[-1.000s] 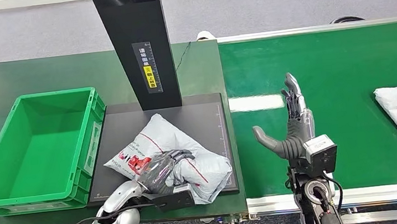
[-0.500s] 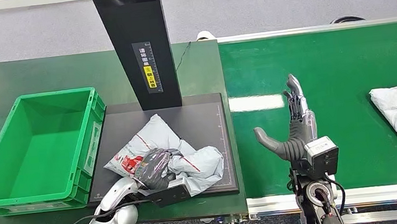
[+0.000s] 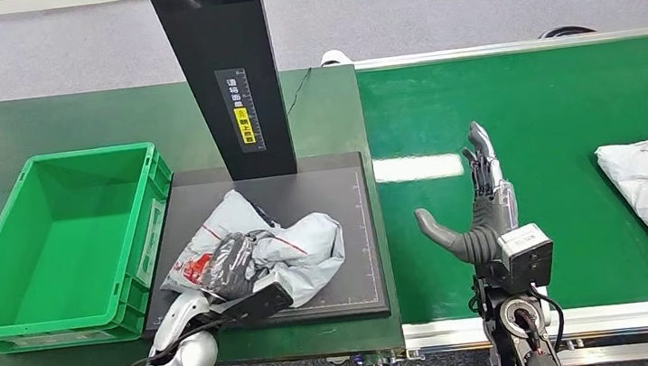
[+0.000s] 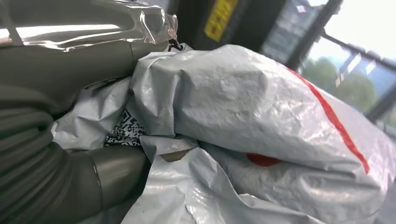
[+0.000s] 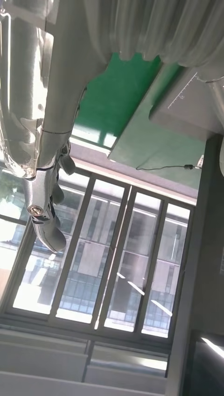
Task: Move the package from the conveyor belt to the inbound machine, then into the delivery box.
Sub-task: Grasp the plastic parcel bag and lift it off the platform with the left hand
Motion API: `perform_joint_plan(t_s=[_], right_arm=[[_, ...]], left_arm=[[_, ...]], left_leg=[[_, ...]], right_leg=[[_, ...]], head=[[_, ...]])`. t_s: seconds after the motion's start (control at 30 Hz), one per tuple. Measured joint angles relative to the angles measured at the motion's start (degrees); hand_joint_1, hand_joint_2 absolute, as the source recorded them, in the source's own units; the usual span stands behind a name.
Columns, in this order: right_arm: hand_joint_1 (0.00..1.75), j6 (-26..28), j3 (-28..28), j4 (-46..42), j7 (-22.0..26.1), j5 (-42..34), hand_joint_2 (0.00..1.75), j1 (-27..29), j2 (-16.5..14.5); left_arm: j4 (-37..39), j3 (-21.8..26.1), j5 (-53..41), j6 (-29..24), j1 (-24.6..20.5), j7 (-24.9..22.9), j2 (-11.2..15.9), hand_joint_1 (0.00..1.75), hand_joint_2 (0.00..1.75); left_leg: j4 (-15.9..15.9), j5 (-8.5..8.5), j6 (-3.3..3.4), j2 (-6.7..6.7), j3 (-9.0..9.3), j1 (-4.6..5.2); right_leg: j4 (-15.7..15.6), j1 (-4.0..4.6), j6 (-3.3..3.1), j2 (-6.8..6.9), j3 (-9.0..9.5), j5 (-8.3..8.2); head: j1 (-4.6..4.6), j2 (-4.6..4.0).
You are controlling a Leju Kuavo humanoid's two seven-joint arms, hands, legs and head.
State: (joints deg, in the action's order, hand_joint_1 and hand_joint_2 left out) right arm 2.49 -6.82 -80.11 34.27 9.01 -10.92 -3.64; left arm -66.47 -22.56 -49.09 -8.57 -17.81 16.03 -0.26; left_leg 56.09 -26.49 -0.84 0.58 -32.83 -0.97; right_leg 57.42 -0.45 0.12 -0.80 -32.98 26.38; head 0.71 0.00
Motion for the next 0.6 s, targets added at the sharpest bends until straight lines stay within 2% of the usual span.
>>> perform_joint_plan(t_s=[0.2, 0.37, 0.6], right_arm=[[0.0, 0.0, 0.0, 0.0, -0.1, -0.3, 1.75, -0.1, 0.0], [0.0, 0.0, 0.0, 0.0, -0.1, -0.4, 1.75, -0.1, 0.0], [0.0, 0.9, -0.2, 0.5, 0.2, -1.7, 1.75, -0.7, 0.0]], left_arm=[[-2.5, 3.1, 3.6, -9.8, 0.7, 5.3, -0.4, 1.75, 1.75], [-3.6, 4.2, 4.0, -13.8, 1.1, 7.9, -0.6, 1.75, 1.75], [-7.3, 5.4, 7.5, -28.6, 2.0, 16.5, -1.3, 1.75, 1.75]], left_leg=[[0.0, 0.0, 0.0, 0.02, -0.09, 0.0], [0.0, 0.0, 0.0, 0.03, -0.15, 0.01], [0.0, 0.0, 0.0, 0.03, -0.18, 0.0]], right_leg=[[0.0, 0.0, 0.0, 0.01, -0.05, 0.0], [0.0, -0.01, 0.01, 0.01, -0.1, 0.0], [0.0, -0.01, 0.01, 0.02, -0.13, 0.0]], head=[[-0.01, 0.0], [-0.01, 0.0], [0.0, 0.0]])
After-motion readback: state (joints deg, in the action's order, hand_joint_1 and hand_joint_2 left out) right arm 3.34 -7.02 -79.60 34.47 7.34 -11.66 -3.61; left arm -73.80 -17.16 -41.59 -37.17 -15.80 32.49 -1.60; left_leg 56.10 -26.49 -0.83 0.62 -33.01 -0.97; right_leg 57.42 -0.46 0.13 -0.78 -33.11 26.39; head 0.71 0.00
